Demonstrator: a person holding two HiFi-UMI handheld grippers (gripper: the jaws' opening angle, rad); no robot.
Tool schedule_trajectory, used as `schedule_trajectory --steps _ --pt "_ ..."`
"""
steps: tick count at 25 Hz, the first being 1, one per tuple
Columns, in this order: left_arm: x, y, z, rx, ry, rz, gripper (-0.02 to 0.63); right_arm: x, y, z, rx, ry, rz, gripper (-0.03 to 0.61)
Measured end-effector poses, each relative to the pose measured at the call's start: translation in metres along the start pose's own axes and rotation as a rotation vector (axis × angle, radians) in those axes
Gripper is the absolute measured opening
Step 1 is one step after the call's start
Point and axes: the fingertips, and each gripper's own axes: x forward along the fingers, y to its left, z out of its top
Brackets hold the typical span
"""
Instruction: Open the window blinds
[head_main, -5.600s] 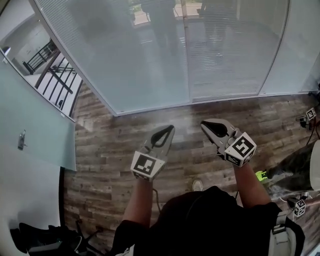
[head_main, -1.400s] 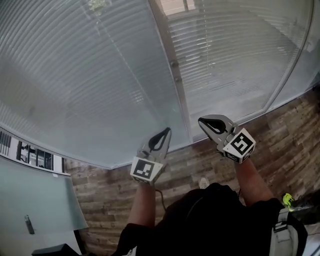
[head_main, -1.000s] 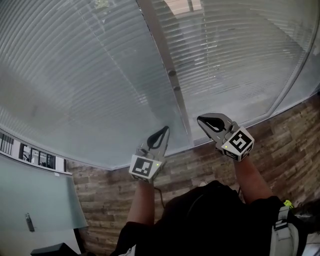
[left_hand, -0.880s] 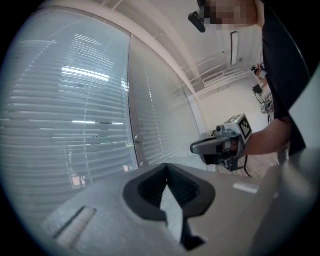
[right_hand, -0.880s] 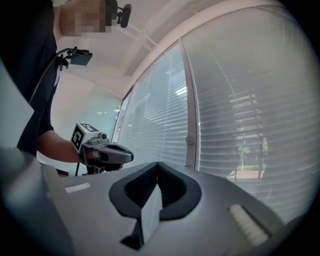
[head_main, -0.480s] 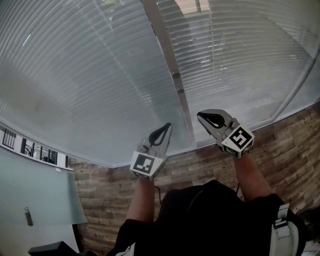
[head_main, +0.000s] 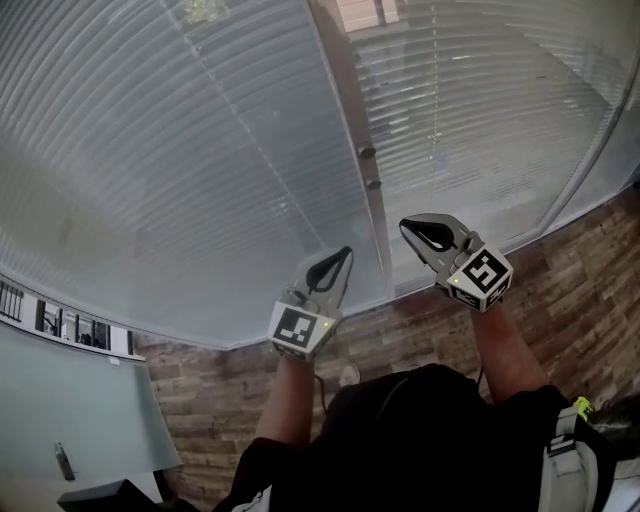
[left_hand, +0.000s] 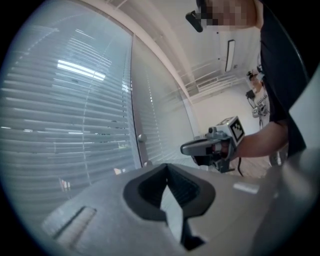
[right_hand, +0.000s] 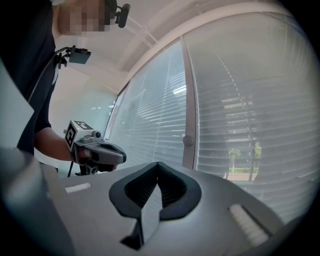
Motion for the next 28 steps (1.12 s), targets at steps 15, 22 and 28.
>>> schedule_trajectory --steps 15,22,28 --pt "0.011 0.02 -0.006 -0.028 -0.048 -0.2 0.003 0.026 -0.016 0.013 -0.166 0.111 -0.212 0.077" --pt "0.019 0.024 -0.004 -0.013 -0.083 -0.254 0.003 0.043 -0.037 0.026 -0.38 0.242 -0.294 0.114" --pt "0.027 0.029 -0.001 -0.019 -0.102 -0.278 0.004 0.063 -0.059 0.034 -0.624 0.394 -0.36 0.153"
